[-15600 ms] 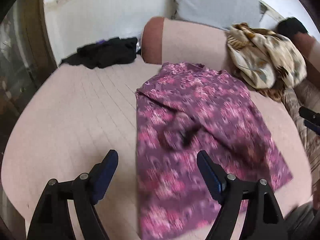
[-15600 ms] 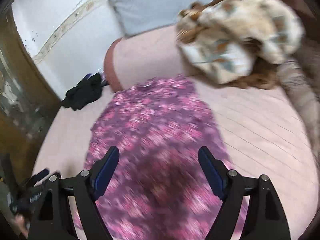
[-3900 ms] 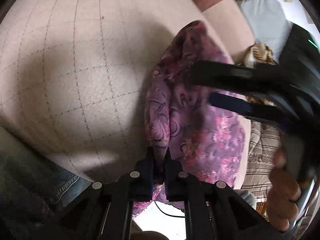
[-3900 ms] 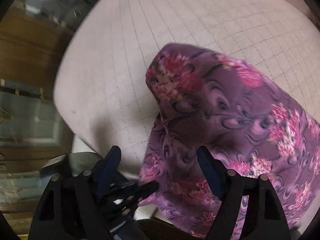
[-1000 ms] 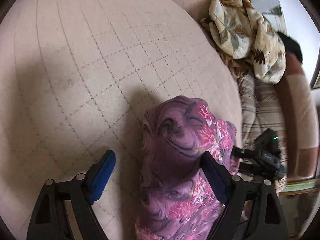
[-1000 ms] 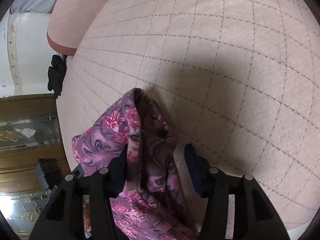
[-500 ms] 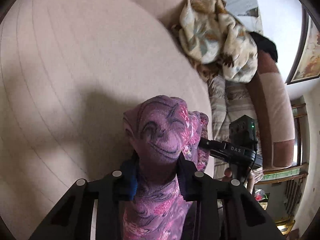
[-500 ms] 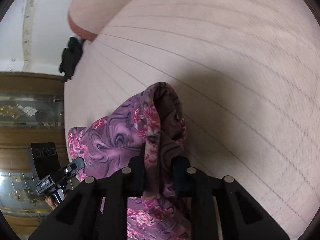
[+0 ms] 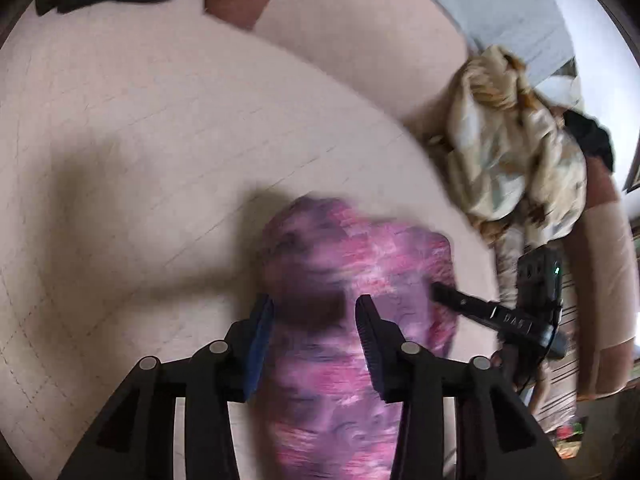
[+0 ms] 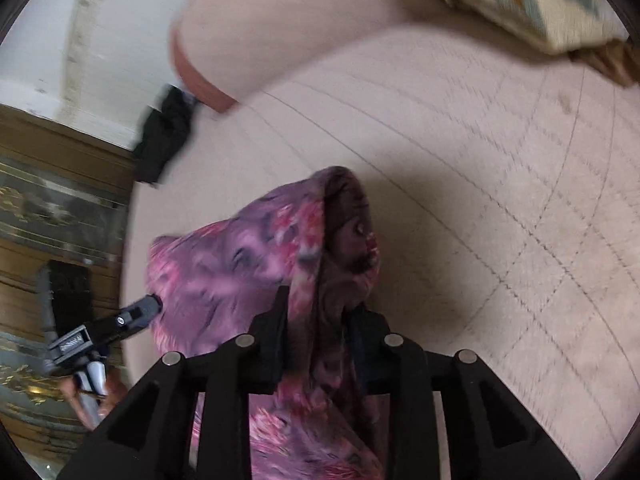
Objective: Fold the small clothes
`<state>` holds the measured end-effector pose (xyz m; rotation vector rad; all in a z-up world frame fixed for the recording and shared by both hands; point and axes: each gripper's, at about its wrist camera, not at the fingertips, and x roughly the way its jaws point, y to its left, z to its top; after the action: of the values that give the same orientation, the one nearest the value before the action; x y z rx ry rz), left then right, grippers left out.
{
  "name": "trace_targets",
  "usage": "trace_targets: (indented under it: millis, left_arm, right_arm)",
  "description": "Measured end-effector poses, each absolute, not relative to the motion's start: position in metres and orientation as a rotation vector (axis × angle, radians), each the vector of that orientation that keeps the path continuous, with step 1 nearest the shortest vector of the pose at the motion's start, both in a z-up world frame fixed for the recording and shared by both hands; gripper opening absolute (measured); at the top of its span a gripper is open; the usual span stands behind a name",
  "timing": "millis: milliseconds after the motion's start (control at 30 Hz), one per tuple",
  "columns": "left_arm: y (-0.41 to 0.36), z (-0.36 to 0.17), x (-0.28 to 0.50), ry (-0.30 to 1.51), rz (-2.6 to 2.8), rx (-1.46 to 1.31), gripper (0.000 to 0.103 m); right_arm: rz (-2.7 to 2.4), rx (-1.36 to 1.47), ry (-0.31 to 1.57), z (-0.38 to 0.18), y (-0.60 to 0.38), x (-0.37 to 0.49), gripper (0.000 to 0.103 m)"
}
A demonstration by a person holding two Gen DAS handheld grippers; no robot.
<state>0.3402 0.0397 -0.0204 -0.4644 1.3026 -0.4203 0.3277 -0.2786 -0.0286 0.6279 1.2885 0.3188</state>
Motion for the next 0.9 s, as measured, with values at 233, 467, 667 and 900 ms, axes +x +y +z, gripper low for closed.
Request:
trace_targets:
  millis: [233, 467, 667, 900]
  left_arm:
    - [0.042, 0.013, 0.296, 1.289, -0.421, -0.453, 0.077]
    - [0.051, 0.01, 0.183, 1.282, -0.45, -0.426, 0.08]
    - [0.047, -0.016, 0.172, 1.297, -0.461, -0.469, 0.08]
    - [0.05, -0.027, 0.164, 1.368, -0.446, -0.448, 0.012]
  right_arm:
    - [0.243, 0.701, 1.262, -0.012, -0.304, 0.28, 0.06]
    - [0.199, 0.73, 1.271, 0.003, -0.297, 0.166, 0.062]
    - [0.079, 0.771, 1.285, -0.019, -0.315, 0.132, 0.049]
    - [0.18, 0.805, 1.32, -0.027, -0.308, 0.137, 0.005]
